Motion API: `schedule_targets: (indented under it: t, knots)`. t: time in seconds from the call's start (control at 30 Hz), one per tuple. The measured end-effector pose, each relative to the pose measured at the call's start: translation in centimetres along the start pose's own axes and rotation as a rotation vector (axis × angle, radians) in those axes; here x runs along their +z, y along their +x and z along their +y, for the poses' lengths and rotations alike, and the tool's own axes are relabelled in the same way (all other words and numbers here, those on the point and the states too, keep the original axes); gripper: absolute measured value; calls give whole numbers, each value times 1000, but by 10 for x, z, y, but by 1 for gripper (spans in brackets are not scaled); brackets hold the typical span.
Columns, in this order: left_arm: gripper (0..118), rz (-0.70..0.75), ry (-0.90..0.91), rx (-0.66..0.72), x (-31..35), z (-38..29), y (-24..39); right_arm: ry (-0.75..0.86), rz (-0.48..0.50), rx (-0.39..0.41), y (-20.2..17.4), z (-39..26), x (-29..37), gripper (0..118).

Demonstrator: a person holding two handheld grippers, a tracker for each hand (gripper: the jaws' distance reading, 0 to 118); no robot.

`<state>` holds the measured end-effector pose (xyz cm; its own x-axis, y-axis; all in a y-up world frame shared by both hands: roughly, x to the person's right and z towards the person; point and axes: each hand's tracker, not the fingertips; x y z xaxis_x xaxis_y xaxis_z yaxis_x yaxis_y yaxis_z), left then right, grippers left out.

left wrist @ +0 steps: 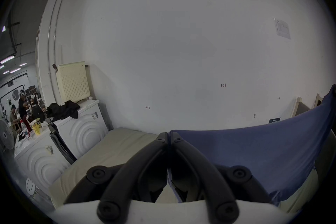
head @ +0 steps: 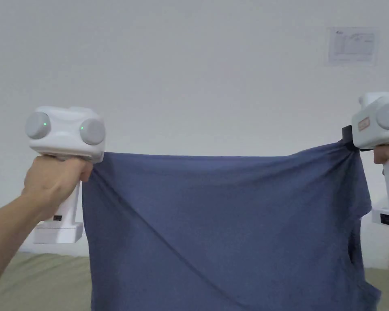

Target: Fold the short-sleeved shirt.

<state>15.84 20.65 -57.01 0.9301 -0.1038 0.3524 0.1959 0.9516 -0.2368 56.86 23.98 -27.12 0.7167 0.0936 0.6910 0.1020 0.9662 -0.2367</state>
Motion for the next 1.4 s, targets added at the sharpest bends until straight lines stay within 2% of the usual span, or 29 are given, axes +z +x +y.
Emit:
schedule_targets:
  t: [0.07,0.17,0.37,0.43,0.57,0.67,0.73,0.77,0.8,0.87,0.97,1.13,1.4]
  knots:
    - [0,2,-22,-6,-12,-17,4,-19,2,27,-3,-14,-8,3]
    - [0,-10,-65,-33,-32,-55,10,-48,17,22,-6,-49,-19,3]
    - [0,-58,-184,-52,-32,-166,13,-179,50,47,-8,-169,-12,3]
    - [0,-78,-239,-62,-20,-210,7,-242,78,60,-9,-218,10,3]
    - [0,-104,-333,-63,22,-290,-11,-307,133,-15,-2,-307,65,3]
    - [0,-102,-378,-74,53,-343,-32,-393,139,-5,3,-368,104,3]
    - [0,-111,-423,-59,79,-375,-47,-419,165,-45,6,-404,139,3]
    - [0,-107,-446,-54,92,-386,-53,-450,190,-17,6,-417,152,3]
    - [0,-106,-462,-37,104,-400,-60,-443,183,-24,3,-423,183,3]
    - [0,-104,-483,-44,127,-419,-71,-500,217,-17,4,-445,209,3]
    - [0,-101,-495,-38,156,-441,-88,-508,203,-22,7,-475,246,3]
    - [0,-107,-484,-48,205,-467,-109,-516,190,-90,17,-503,296,3]
    - [0,-139,-504,-13,272,-496,-138,-536,175,-115,35,-521,355,3]
